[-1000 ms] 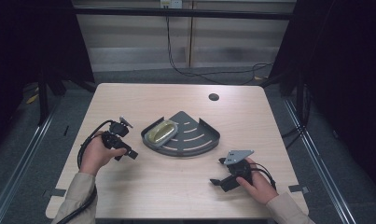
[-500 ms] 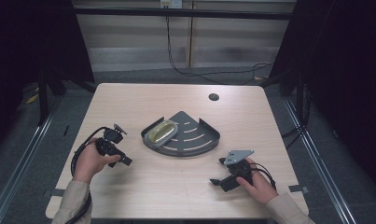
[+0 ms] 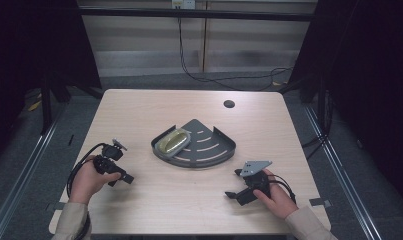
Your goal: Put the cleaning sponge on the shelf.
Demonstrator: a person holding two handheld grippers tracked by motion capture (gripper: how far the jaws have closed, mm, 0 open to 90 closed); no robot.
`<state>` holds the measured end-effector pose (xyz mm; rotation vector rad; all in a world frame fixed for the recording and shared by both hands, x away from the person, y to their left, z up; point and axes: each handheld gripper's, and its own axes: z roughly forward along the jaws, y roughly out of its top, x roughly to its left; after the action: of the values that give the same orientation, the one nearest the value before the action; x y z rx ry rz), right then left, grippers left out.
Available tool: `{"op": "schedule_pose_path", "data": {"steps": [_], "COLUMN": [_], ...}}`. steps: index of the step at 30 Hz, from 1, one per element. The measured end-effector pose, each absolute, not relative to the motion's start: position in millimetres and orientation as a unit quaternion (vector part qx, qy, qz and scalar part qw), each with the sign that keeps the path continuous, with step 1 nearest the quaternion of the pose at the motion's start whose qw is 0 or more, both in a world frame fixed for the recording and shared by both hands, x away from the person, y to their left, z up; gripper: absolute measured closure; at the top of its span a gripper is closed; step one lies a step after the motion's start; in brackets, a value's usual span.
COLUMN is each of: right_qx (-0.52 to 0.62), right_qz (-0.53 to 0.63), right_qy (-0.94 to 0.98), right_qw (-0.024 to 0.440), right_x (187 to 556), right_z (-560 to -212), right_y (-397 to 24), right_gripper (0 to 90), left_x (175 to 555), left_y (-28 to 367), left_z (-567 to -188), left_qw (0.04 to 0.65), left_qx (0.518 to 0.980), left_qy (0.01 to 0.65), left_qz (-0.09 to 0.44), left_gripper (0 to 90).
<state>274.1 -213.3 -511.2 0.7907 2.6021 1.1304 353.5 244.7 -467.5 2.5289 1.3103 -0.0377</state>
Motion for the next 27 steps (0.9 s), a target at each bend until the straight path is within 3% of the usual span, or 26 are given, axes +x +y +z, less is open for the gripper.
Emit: {"op": "schedule_pose_path", "data": {"steps": [27], "right_qx": [0.267], "right_qz": [0.382], "right_qy": [0.879], "right_qw": [0.098], "right_x": [274], "right_z": [-511], "right_y": [-213], "right_gripper": [11.5], "left_x": [328], "left_y": [245], "left_z": [-481], "left_qw": [0.176], "left_qx": [0.894], "left_qy": [0.408], "left_qz": [0.061], "left_gripper": [13.6]}}
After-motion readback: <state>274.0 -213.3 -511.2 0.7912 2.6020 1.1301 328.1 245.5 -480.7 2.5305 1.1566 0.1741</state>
